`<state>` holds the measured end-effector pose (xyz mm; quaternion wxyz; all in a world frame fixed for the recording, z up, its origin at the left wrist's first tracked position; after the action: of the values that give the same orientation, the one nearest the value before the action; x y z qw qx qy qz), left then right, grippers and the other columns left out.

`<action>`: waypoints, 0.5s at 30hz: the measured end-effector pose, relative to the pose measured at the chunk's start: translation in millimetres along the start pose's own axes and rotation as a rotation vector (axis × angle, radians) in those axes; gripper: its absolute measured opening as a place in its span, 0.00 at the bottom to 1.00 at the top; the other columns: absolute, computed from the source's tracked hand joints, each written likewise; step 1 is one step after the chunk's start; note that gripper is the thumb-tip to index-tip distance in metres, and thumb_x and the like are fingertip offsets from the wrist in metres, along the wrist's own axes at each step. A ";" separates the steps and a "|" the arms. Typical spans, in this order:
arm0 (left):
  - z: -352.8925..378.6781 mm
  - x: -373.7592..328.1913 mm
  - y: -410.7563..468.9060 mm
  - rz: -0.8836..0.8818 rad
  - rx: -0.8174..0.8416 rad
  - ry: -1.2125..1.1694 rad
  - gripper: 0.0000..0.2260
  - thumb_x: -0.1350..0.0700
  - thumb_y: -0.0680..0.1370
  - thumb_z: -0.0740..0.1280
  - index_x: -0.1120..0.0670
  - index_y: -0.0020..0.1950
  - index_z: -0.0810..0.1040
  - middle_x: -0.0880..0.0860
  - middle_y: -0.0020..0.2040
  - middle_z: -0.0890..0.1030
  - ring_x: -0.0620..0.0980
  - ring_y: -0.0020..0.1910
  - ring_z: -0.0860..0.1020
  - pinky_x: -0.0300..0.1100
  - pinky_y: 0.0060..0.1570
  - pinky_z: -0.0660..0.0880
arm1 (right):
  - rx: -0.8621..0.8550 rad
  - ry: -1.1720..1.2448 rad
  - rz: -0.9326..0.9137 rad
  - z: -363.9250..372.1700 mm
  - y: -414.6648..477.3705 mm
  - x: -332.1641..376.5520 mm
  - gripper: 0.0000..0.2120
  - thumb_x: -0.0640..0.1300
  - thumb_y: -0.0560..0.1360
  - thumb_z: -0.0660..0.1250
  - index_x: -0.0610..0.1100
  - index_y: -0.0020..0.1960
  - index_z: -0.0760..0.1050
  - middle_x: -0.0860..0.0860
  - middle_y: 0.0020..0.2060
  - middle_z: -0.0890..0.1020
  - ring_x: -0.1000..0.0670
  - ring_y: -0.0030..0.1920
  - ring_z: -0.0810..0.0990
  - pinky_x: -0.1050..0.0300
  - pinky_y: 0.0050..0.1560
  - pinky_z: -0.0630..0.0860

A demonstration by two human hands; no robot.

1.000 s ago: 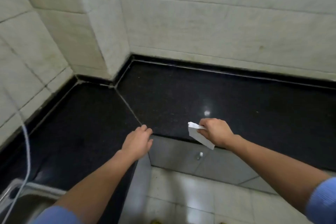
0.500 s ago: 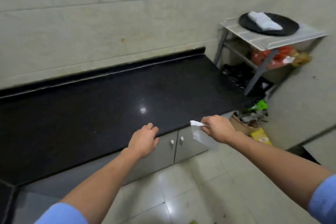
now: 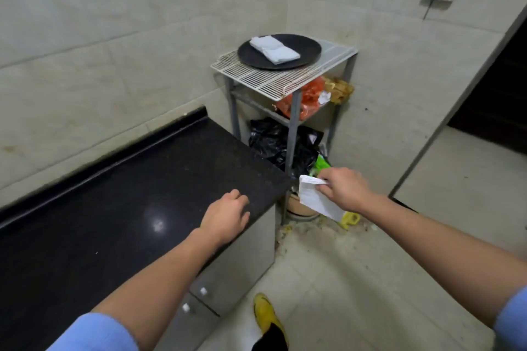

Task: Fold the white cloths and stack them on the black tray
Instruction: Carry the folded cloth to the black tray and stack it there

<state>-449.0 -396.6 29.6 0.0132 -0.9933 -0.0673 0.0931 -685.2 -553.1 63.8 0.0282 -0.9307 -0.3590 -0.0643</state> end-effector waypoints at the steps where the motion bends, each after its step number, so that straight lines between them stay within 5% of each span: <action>1: 0.2 -2.7 21.9 0.018 -0.003 -0.002 0.15 0.49 0.79 0.61 0.52 0.63 0.72 0.52 0.58 0.73 0.55 0.57 0.74 0.49 0.50 0.74 | -0.006 0.007 0.013 -6.6 13.7 -12.3 0.08 0.53 0.77 0.61 0.49 0.48 0.74 0.49 0.48 0.81 0.42 0.51 0.79 0.53 0.40 0.69; 9: -31.3 -6.0 198.5 0.134 -0.062 -0.035 0.15 0.49 0.79 0.61 0.53 0.64 0.72 0.52 0.58 0.73 0.54 0.57 0.74 0.50 0.50 0.75 | -0.085 0.071 0.058 -80.9 148.5 -84.0 0.06 0.49 0.76 0.65 0.49 0.42 0.73 0.46 0.41 0.81 0.41 0.45 0.79 0.48 0.40 0.74; 15: -67.1 11.1 296.8 0.123 -0.125 -0.063 0.13 0.50 0.78 0.61 0.54 0.61 0.73 0.52 0.56 0.73 0.54 0.57 0.74 0.52 0.51 0.75 | -0.206 0.129 -0.009 -130.9 240.6 -104.5 0.05 0.47 0.76 0.67 0.46 0.46 0.77 0.45 0.43 0.82 0.41 0.46 0.78 0.55 0.37 0.63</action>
<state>-386.7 -690.0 81.9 -0.0565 -0.9910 -0.0122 0.1204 -613.3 -813.6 177.3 -0.0450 -0.9210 -0.3520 -0.1608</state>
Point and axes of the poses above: each hand's wrist, its own y-axis towards the middle knuckle, its own z-axis out of the palm, x = y × z, the point moved 2 cm from there along y, towards the middle knuckle
